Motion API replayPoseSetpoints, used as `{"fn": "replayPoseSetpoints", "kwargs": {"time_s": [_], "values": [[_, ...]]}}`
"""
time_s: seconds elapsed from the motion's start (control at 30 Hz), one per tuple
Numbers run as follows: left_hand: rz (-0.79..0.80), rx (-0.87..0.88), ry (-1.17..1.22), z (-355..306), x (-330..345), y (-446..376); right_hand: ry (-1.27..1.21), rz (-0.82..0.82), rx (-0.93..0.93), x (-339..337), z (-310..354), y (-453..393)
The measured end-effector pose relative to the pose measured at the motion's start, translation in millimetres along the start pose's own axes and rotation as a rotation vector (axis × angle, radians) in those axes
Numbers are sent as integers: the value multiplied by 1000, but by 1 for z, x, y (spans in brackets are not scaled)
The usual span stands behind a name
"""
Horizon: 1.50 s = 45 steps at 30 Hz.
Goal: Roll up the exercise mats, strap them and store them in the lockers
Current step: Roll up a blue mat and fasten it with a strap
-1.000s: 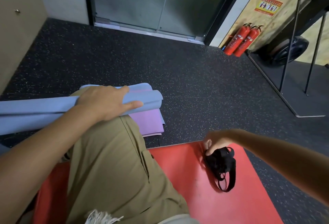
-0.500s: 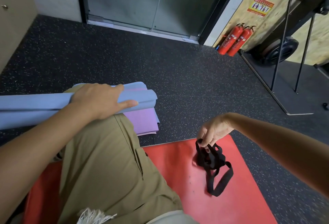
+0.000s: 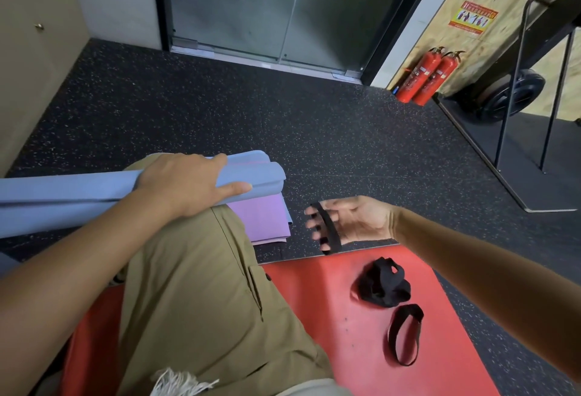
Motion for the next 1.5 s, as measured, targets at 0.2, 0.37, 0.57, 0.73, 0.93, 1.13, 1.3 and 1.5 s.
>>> {"fn": "replayPoseSetpoints", "kwargs": {"time_s": [0.2,0.37,0.57,0.73,0.93,1.13,1.3,1.5], "values": [[12,-73,-3,8,-4,9,-87,18,-240,33,27,-28],[29,-148,41,17,-9,18,-138,-34,-363,48,42,-49],[23,-161,11,27,-3,23,-68,-102,-431,62,59,-67],[20,-151,-6,24,-7,27,54,-120,-433,79,80,-73],[-14,-117,26,26,-3,31,241,-73,-450,101,101,-80],[-106,-49,224,42,4,33,581,-144,-535,129,133,-71],[-266,-54,609,47,-4,44,857,-181,-657,165,188,-44],[-462,10,1051,41,-23,65,1240,-233,-771,217,241,-23]]}}
Point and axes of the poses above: each hand's wrist, its own y-axis away from the middle knuckle, its own x-axis out of the palm, z = x × y, the point moved 3 cm from there along -y, towards the middle knuckle, and after that the axes turned 7 degrees about y, right-handed, at the moved point
